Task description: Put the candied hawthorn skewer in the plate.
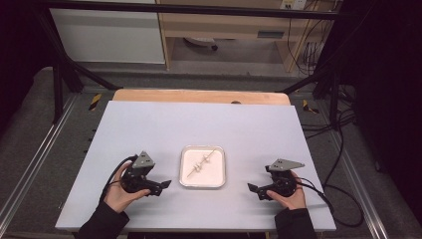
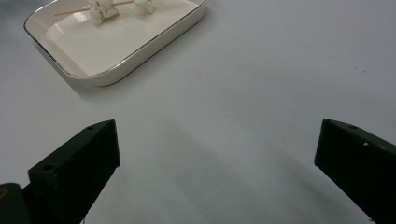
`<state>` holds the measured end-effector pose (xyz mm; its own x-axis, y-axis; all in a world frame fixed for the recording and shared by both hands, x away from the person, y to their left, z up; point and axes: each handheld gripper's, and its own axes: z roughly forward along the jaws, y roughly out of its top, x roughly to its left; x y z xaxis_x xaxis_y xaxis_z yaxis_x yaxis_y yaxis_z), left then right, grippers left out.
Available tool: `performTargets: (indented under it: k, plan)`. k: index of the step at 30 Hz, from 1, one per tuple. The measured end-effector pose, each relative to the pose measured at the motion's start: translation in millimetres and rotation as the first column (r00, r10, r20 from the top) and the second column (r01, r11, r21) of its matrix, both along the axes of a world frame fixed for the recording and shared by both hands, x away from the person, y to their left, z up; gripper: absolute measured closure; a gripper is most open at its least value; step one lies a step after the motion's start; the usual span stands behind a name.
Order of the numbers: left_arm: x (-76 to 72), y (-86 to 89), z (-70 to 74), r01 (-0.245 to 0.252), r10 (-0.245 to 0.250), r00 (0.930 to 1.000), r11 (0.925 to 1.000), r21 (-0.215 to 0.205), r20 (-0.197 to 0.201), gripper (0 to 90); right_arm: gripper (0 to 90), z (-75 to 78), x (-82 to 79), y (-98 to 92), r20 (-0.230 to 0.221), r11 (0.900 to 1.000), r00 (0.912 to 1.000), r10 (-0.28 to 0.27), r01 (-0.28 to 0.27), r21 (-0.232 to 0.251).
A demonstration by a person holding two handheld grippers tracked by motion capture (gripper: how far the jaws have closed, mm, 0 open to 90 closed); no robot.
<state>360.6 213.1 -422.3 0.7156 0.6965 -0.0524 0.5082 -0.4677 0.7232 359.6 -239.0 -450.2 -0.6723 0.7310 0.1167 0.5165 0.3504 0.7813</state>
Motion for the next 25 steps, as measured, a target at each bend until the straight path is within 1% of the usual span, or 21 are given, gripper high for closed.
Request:
performTargets:
  k: [2, 3, 5, 7, 10, 13, 15, 18, 25]
  plan:
    - [-1.3, 6.9, -4.0, -0.013, 0.013, 0.9999, 0.9999, -0.001, 0.007, 11.6, 0.8, -0.1, -0.4, 0.4, -0.006, 1.0, 1.0, -0.002, 0.002, 0.0]
    - [-2.0, 10.1, -6.0, -0.02, 0.02, 0.9997, 0.9998, -0.003, 0.01, 11.6, 0.8, -0.5, -0.1, 0.4, -0.001, 1.0, 1.0, -0.001, 0.001, -0.003]
    - [-3.0, 16.7, -9.9, -0.032, 0.032, 0.9994, 0.9993, -0.021, 0.008, 11.6, 0.8, -0.8, -0.3, 0.4, -0.002, 1.0, 1.0, 0.001, -0.001, -0.005]
    - [-4.0, 22.8, -14.4, -0.043, 0.043, 0.999, 0.9987, -0.029, 0.01, 11.5, 0.8, -1.3, -0.2, 1.0, -0.004, 1.0, 1.0, 0.001, -0.001, -0.006]
    - [-5.0, 30.4, -20.9, -0.052, 0.052, 0.9986, 0.9984, -0.022, 0.01, 10.9, 0.8, -1.3, -0.6, 1.1, -0.005, 1.0, 1.0, 0.002, -0.002, -0.004]
    - [-6.3, 36.7, -25.5, -0.061, 0.061, 0.9981, 0.9978, -0.025, 0.009, 10.1, 0.8, -1.0, -0.9, 1.0, -0.006, 1.0, 1.0, 0.001, -0.001, -0.001]
    - [-7.2, 39.7, -27.7, -0.067, 0.067, 0.9977, 0.9974, -0.026, 0.005, 9.9, 0.8, -1.4, -0.6, 1.2, -0.006, 1.0, 1.0, 0.004, -0.004, -0.001]
    - [-8.1, 42.9, -29.1, -0.062, 0.063, 0.998, 0.9974, -0.035, 0.003, 9.9, 0.8, -2.4, -0.2, 1.8, -0.009, 1.0, 0.9999, 0.004, -0.004, -0.006]
    - [-7.3, 45.2, -29.8, -0.068, 0.068, 0.9977, 0.9968, -0.044, -0.004, 10.2, 0.8, -2.3, -0.3, 1.9, -0.014, 1.0, 0.9999, 0.006, -0.006, -0.004]
